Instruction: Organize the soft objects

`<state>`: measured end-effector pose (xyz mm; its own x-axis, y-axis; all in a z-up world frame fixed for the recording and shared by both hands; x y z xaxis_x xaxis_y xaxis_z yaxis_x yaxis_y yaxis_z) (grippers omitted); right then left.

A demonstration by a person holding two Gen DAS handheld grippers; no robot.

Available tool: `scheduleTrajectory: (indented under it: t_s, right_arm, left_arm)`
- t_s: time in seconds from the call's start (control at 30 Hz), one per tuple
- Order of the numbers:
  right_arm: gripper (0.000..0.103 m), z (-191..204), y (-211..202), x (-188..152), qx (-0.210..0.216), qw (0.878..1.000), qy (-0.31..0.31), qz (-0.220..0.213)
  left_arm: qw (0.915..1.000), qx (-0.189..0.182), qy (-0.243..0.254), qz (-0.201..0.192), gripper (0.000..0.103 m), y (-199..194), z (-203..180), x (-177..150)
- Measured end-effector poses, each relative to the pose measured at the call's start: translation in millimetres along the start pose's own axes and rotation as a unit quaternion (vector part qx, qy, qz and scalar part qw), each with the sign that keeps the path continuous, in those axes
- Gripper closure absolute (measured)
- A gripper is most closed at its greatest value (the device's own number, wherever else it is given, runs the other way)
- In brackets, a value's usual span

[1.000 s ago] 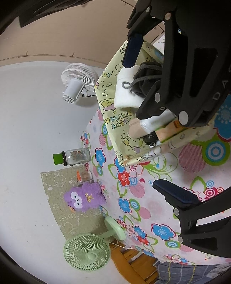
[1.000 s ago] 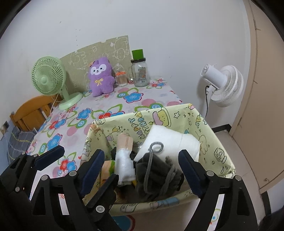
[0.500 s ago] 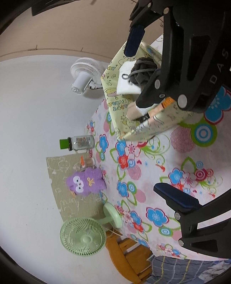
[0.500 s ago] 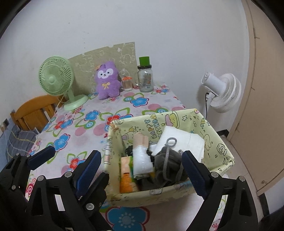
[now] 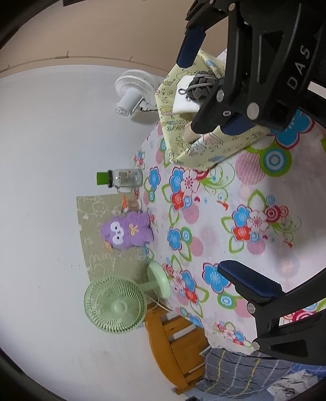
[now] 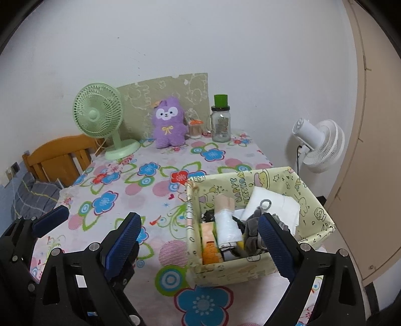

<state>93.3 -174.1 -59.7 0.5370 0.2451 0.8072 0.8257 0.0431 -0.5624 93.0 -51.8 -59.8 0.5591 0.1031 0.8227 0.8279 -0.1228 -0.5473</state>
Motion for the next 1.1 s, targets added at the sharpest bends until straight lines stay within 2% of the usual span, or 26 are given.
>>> scheduleTrajectory:
  t_s: [0.73, 1.1]
  right_arm:
    - [0.005, 31.2, -31.1, 16.1, 0.001, 0.999, -0.017, -0.044]
    - [0.004, 31.4, -42.1, 16.3, 0.0, 0.998, -0.011, -0.06]
  left_arm:
    - [0.9958, 0.038, -0.062, -0.056, 0.0, -41.4, 69.2, 9.7]
    - [0.9937, 0.049, -0.071, -0.072, 0.0, -53.7, 81.2, 11.5]
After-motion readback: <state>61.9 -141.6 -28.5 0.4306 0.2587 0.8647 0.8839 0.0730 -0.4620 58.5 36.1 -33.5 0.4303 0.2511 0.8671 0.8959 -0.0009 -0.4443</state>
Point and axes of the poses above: each gripper's, at about its wrist camera, not at the fingertips, and y roughly the way its jaws point, z to its left, x to its top, the point moved 4 cm from there along y, roughly the way its jaws point, and after that the axes turned 15 degrees about -y, right-handed, at the moved point
